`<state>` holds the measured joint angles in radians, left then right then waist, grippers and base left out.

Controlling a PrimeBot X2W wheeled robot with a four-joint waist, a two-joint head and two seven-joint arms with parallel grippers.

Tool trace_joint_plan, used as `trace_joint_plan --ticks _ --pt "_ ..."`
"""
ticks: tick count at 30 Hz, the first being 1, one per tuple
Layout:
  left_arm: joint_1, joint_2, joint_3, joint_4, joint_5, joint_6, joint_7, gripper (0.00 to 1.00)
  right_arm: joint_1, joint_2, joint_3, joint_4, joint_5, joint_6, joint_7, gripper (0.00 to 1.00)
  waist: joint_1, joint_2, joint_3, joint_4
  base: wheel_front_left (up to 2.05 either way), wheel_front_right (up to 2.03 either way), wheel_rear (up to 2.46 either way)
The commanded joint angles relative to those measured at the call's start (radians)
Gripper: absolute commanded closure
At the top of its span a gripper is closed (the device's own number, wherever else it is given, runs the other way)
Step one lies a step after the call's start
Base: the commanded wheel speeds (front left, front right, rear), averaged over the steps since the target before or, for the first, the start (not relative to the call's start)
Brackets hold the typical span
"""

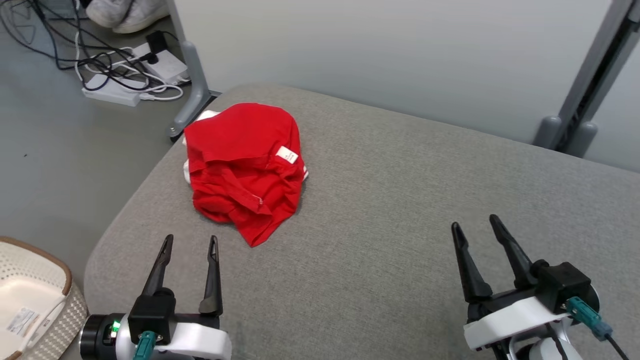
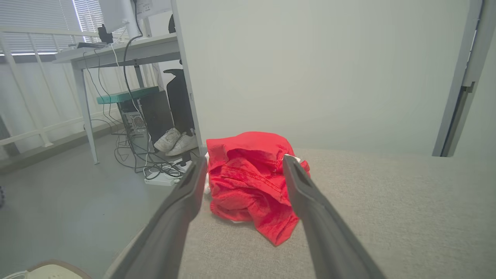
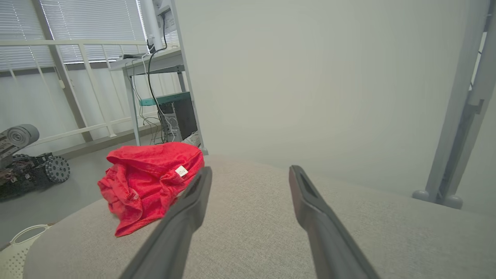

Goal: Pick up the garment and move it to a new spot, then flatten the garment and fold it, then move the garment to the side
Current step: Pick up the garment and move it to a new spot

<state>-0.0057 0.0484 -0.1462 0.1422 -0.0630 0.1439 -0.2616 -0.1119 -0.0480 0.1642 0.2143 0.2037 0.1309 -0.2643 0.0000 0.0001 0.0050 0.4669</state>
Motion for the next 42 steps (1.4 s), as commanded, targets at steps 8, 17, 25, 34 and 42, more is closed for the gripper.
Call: trace_joint_plan --ticks 8,17,25,34,42 --pt "0.022 0.004 0.029 -0.06 -0.022 0.038 -0.004 0.0 -0.06 -0.006 0.062 0.026 -0.006 0.0 -0.002 0.0 0.0 -0.0001 0.038 0.053 0.0 0.0 0.0" --pt "0.044 0.003 0.044 -0.087 -0.034 0.059 -0.004 0.0 -0.1 -0.006 0.102 0.057 0.003 0.0 -0.002 0.0 0.0 -0.0001 0.043 0.059 0.0 0.0 0.0" --pt "0.043 0.003 0.043 -0.083 -0.027 0.046 -0.004 0.0 -0.084 -0.006 0.092 0.06 0.01 0.0 -0.002 0.0 0.0 -0.0001 0.026 0.052 0.0 0.0 0.0" --pt "0.027 0.003 0.062 -0.07 -0.061 0.027 -0.004 0.0 -0.068 -0.006 0.077 0.04 -0.011 0.0 -0.001 0.0 0.0 -0.0001 0.036 0.043 0.0 0.0 0.0" --pt "-0.045 0.007 0.1 -0.049 -0.039 -0.011 -0.004 0.0 -0.061 -0.005 0.016 0.009 -0.071 0.0 -0.002 0.0 0.0 -0.0001 0.12 0.027 0.0 0.0 0.0"
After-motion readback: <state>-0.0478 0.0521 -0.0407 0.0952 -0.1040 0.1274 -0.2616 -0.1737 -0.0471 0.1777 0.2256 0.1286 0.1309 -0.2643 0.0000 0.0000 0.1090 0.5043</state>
